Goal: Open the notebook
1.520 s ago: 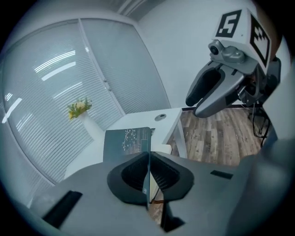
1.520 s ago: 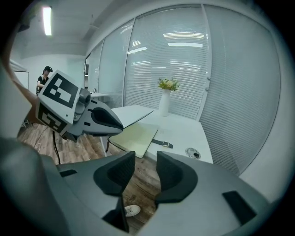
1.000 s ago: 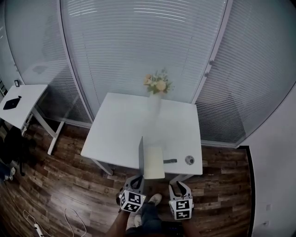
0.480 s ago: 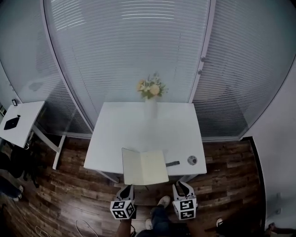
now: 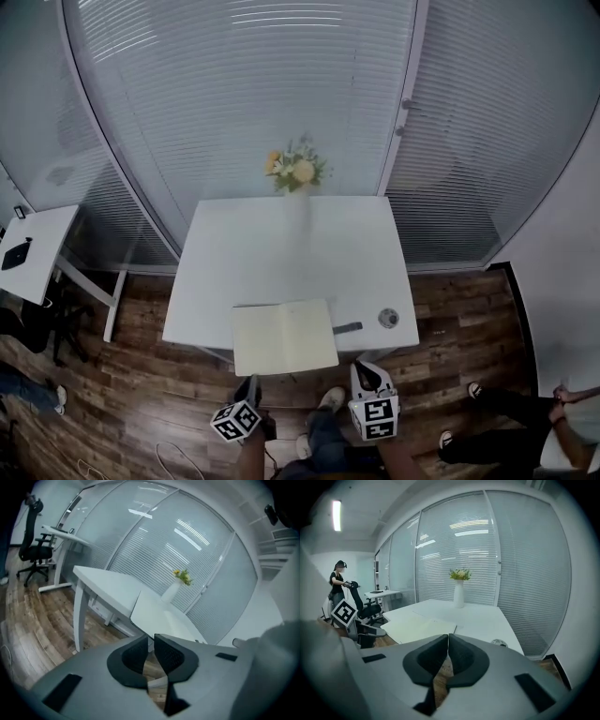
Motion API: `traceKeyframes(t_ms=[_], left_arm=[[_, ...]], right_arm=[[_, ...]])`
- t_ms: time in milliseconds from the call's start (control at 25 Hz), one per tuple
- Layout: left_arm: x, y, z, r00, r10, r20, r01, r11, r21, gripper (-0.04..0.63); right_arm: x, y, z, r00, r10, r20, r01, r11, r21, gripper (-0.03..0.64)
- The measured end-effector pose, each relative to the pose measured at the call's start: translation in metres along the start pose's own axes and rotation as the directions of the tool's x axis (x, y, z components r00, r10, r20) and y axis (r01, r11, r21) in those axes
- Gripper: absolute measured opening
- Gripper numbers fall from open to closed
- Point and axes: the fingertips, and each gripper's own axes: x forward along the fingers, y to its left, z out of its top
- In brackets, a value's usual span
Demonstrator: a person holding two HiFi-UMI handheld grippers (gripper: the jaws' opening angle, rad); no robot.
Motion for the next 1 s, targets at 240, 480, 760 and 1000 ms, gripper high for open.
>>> traceKeyframes(t_ms=[240, 480, 760, 1000], left_arm=[[0.005, 0.011, -0.007, 1.0, 0.019, 0.009, -0.018, 0.992, -0.128, 0.06], [0.014, 0.027, -0.013, 0.995, 0.102, -0.006, -0.102, 0.985, -0.138, 0.117], [-0.02, 0.034, 0.003, 0.985, 0.17, 0.025, -0.17, 0.985, 0.01, 0.239], [-0.038, -0.019, 0.064, 0.985, 0.096, 0.146, -0.144, 0.92, 0.365, 0.089]], right_arm=[[0.006, 0.006, -0.001, 1.0, 0.018, -0.013, -0.019, 1.0, -0.016, 0.014], [0.01, -0.002, 0.009, 0.999, 0.026, 0.034, -0.026, 1.0, -0.009, 0.014], [-0.005, 0.012, 0.011, 0.999, 0.02, 0.051, -0.02, 1.0, -0.013, 0.014], [-0.015, 0.016, 0.035, 0.993, -0.002, 0.116, 0.005, 1.0, -0.019, 0.014]])
